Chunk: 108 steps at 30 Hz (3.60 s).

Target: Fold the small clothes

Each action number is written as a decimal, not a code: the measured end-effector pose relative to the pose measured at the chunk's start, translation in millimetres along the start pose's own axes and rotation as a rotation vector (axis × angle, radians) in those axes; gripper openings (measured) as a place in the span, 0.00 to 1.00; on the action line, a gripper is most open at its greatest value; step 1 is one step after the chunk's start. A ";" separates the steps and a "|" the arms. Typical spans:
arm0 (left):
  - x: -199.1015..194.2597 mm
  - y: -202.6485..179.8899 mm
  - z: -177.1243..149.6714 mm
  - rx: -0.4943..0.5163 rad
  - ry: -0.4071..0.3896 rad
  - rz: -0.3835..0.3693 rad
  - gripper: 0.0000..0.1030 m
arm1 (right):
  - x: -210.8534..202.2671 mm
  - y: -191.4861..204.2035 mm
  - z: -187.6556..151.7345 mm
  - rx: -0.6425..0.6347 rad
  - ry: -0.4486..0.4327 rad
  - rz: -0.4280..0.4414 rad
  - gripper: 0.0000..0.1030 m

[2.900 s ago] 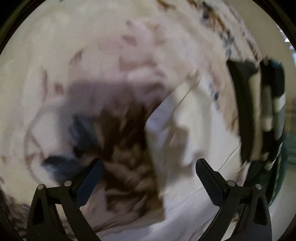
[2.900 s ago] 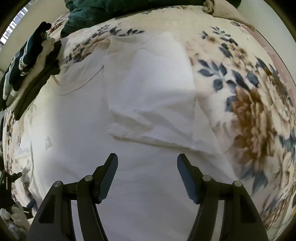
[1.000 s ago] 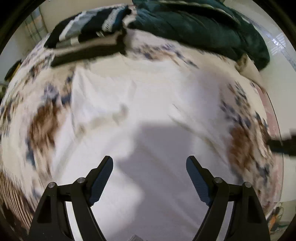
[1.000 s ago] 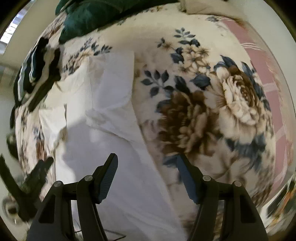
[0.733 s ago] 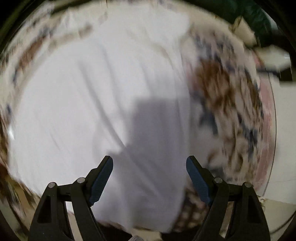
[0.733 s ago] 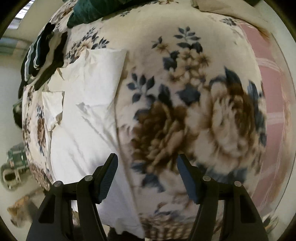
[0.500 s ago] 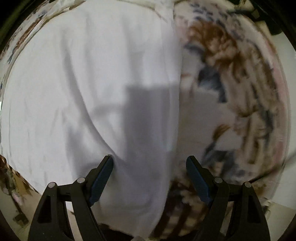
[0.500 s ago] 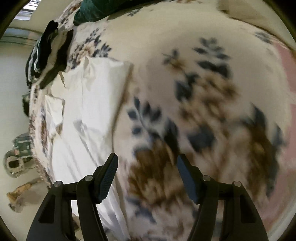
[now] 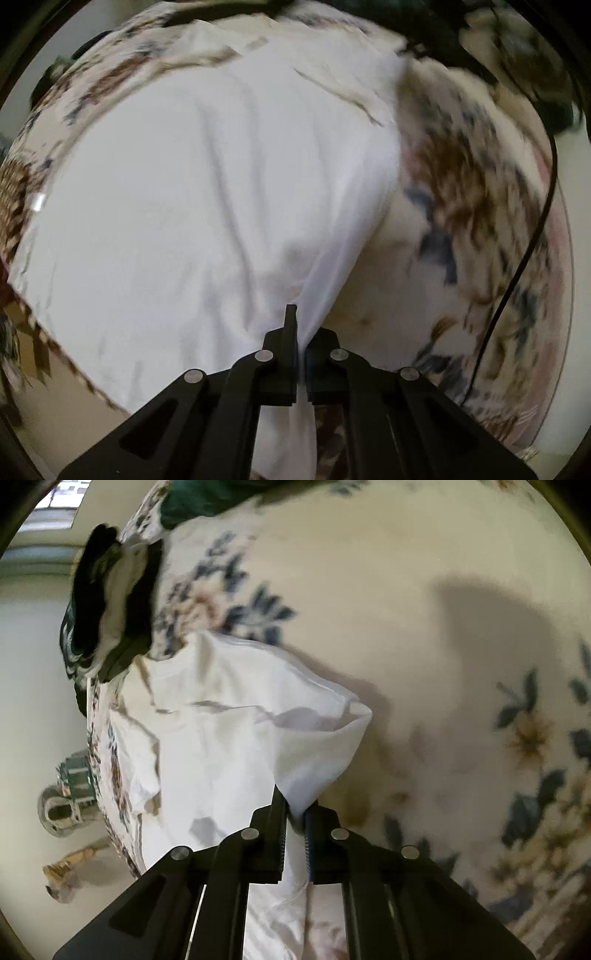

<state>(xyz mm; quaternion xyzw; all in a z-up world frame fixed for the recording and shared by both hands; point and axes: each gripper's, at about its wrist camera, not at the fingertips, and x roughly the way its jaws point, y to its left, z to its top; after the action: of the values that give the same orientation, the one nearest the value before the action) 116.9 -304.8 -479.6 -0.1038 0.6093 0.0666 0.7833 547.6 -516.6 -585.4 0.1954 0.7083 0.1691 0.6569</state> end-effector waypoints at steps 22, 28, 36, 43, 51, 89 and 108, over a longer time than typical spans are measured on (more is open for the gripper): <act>9.7 304.7 113.5 -0.338 0.029 -0.130 0.01 | 125.4 361.3 56.1 -0.291 0.035 -0.296 0.05; 44.6 350.2 116.6 -0.369 0.101 -0.172 0.01 | 198.9 382.2 67.8 -0.272 0.058 -0.429 0.05; 54.2 394.6 97.1 -0.430 0.214 -0.300 0.19 | 203.3 384.1 66.5 -0.172 0.077 -0.366 0.29; 26.8 420.1 80.0 -0.383 0.220 -0.281 0.48 | 116.3 385.3 -17.3 -0.250 0.007 -0.215 0.60; 23.9 389.8 52.2 -0.241 0.277 -0.196 0.48 | 88.4 282.3 -234.4 -0.112 0.110 -0.190 0.61; -26.4 337.7 236.2 0.071 0.069 -0.441 0.71 | 40.4 236.1 -390.9 0.282 -0.082 -0.080 0.60; 156.9 201.6 472.7 0.114 0.040 -0.440 0.11 | 102.0 141.5 46.9 0.201 -0.159 0.060 0.60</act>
<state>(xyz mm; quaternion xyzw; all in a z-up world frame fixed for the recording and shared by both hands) 554.0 2.4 -536.4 -0.1913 0.5903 -0.1423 0.7712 596.0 -343.8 -607.1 0.2942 0.6610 0.1008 0.6829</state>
